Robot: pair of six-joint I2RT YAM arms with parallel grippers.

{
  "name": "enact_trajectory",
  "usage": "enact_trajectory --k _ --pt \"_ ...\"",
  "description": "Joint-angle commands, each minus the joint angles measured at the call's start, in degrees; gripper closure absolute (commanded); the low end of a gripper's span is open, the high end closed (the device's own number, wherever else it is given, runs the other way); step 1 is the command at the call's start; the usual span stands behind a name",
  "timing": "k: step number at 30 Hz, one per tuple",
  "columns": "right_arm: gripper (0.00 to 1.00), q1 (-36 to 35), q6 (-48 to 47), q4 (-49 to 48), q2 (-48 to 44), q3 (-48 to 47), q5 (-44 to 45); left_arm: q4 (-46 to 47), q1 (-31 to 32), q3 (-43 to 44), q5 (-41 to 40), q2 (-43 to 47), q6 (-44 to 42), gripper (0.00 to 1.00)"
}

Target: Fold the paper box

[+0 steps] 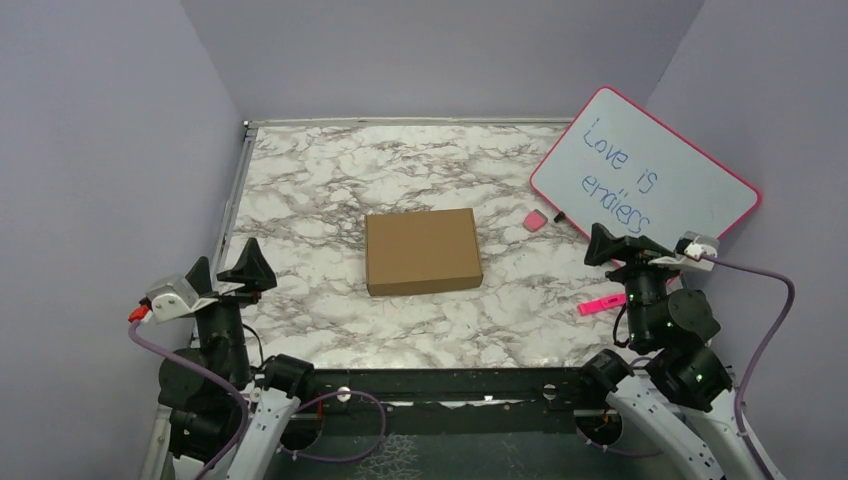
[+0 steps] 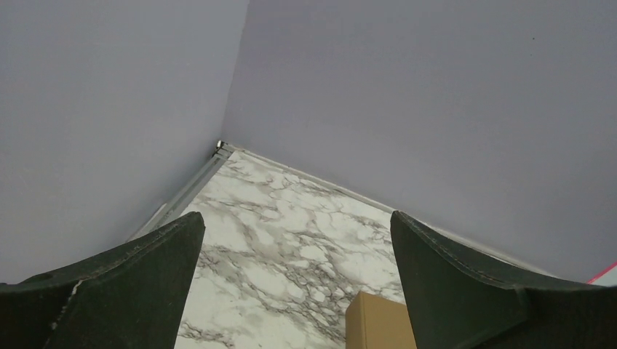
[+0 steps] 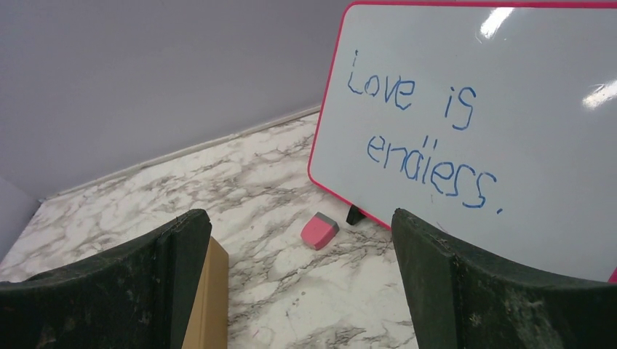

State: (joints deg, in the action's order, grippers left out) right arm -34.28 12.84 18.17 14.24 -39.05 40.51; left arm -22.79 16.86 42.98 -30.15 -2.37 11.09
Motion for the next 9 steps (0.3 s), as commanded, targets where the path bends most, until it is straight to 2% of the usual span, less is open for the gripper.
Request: enact_trajectory --k 1,9 --pt "0.00 0.09 -0.90 1.62 -1.09 1.63 1.43 1.07 -0.34 -0.90 -2.09 0.41 1.31 0.01" --pt "0.00 0.07 -1.40 1.40 -1.87 1.90 1.02 2.90 -0.34 -2.75 -1.01 0.06 1.12 0.01"
